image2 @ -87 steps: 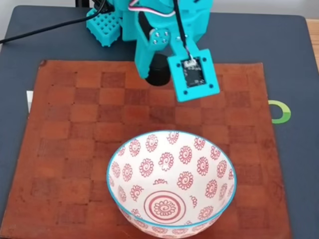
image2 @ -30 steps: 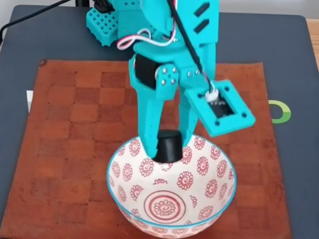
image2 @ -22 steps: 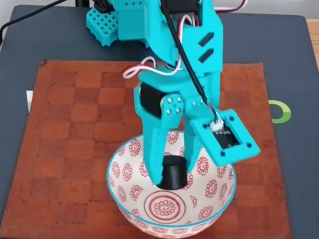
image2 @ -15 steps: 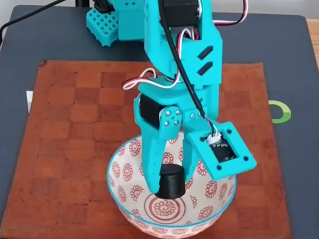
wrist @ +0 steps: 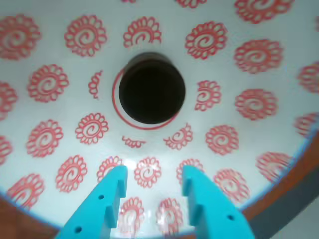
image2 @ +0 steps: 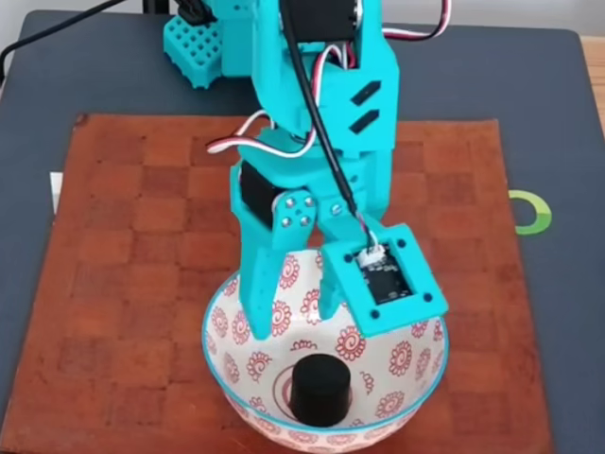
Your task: Grasp a black cylinder and put it in a bowl.
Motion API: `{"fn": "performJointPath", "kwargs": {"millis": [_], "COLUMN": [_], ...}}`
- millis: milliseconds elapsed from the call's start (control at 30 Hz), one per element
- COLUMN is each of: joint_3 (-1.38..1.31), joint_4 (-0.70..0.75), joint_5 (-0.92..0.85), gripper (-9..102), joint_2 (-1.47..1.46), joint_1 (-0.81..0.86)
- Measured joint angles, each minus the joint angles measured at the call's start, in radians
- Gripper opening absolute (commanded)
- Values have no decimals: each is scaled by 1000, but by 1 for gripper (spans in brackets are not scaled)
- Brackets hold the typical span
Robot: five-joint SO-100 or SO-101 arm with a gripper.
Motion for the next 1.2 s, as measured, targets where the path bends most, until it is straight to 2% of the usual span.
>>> {"fn": "performJointPath", "kwargs": {"millis": [133, 500, 833, 1200], "joint_3": [74, 538, 1088, 1545], "joint_4": [11, -11, -175, -321], "joint_5": [6, 103, 195, 258], "gripper": [0, 0, 0, 0], "joint_2": [120, 543, 1015, 1433], "joint_1": [3, 12, 0, 12]}}
